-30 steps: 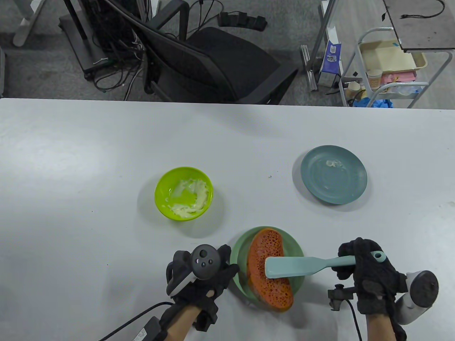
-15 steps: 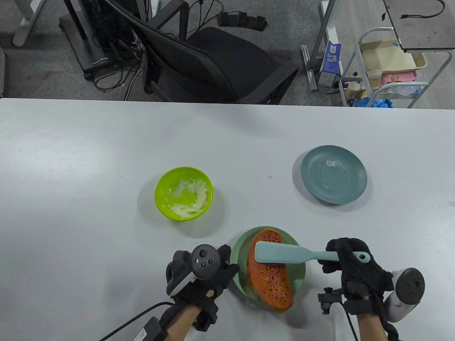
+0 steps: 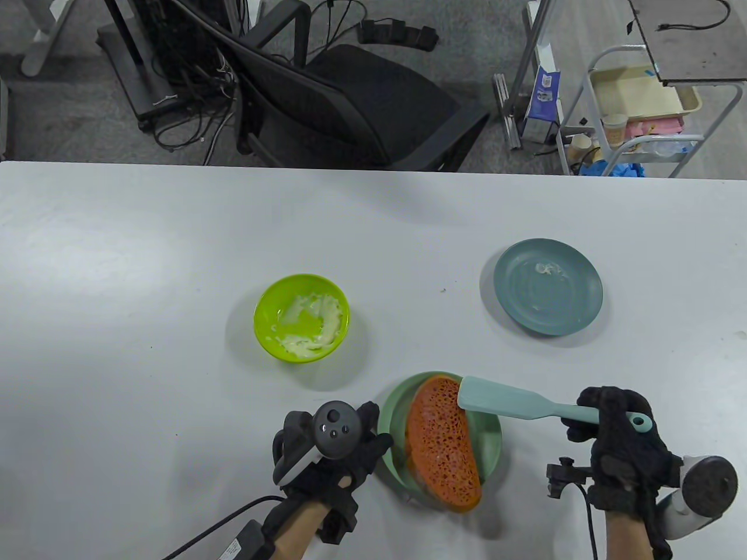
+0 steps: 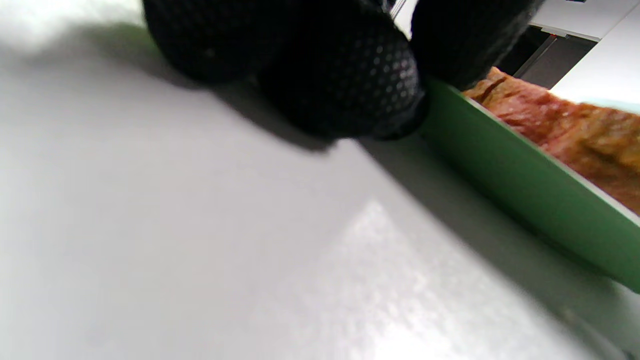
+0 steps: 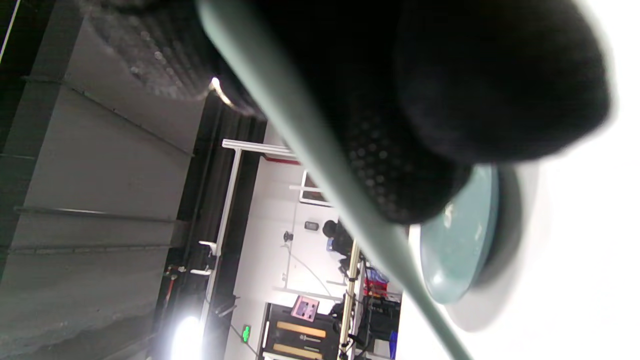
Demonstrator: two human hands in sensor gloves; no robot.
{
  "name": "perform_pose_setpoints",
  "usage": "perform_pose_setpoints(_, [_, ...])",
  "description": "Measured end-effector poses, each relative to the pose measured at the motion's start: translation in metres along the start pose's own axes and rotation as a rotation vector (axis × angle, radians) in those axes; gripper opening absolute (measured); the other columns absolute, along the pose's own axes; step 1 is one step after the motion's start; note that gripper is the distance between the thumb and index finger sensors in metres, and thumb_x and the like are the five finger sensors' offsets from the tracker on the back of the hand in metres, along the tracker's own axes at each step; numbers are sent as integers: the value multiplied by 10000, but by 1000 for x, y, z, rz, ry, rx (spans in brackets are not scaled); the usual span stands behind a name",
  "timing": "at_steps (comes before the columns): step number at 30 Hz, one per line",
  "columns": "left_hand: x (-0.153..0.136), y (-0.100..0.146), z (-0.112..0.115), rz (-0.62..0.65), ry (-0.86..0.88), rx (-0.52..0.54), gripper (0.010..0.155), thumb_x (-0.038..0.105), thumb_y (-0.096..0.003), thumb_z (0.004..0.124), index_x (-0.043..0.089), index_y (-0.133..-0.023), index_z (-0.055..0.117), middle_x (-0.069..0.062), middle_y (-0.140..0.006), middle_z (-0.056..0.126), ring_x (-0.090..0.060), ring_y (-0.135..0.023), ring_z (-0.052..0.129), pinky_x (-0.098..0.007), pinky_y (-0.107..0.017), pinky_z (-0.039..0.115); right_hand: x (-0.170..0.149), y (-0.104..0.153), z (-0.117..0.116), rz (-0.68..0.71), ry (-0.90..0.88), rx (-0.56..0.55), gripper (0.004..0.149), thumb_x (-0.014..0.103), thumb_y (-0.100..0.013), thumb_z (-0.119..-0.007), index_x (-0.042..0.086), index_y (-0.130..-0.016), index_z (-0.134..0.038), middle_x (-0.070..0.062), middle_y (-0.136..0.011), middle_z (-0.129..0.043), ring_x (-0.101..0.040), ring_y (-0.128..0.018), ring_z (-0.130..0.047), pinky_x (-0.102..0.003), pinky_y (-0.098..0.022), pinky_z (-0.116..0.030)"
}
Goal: Dip dessert spatula into salad dressing and spread onto bread slice
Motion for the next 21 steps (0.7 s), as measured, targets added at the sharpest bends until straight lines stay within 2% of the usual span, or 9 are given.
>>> perform_pose_setpoints(7, [0, 0, 0, 0, -1, 1, 640, 501, -543, 801, 114, -1032, 657, 98, -670, 959, -23, -391, 1025, -258, -307, 893, -1, 0, -2, -17, -15, 14, 385, 465, -459, -774, 153, -677, -835, -170, -620, -928, -367, -286, -1031, -387, -146, -929])
perform_pose_setpoints(12, [0, 0, 0, 3, -2, 3, 639, 499, -544, 799, 112, -1032, 659, 96, -672, 960, -26, -392, 1027, -259, -308, 894, -2, 1, -8, -54, -105, 44, 416, 486, -453, -788, 144, -685, -834, -181, -625, -927, -372, -275, -1041, -375, -138, -950])
perform_pose_setpoints(17, [0, 1, -1, 11, 1, 6, 637, 492, -543, 799, 102, -1029, 664, 86, -680, 965, -31, -400, 1031, -264, -312, 896, 6, -2, -28, -107, -234, 162, 445, 483, -472, -798, 144, -761, -788, -195, -718, -876, -380, -388, -1038, -378, -238, -970])
perform_pose_setpoints(21, [1, 1, 0, 15, -6, 9, 636, 488, -545, 798, 100, -1030, 663, 85, -683, 964, -33, -402, 1031, -267, -313, 896, 23, -7, -52, -133, -196, 295, 456, 504, -511, -771, 204, -847, -701, -145, -837, -802, -338, -543, -1021, -334, -380, -980])
Point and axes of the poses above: the tracker on the back of each hand, its own x axis roughly to the thumb side, its own y axis roughly from the fingertips to the wrist, z = x × y, the point moved 2 cm from there along -y, roughly from the wrist to the fingertips
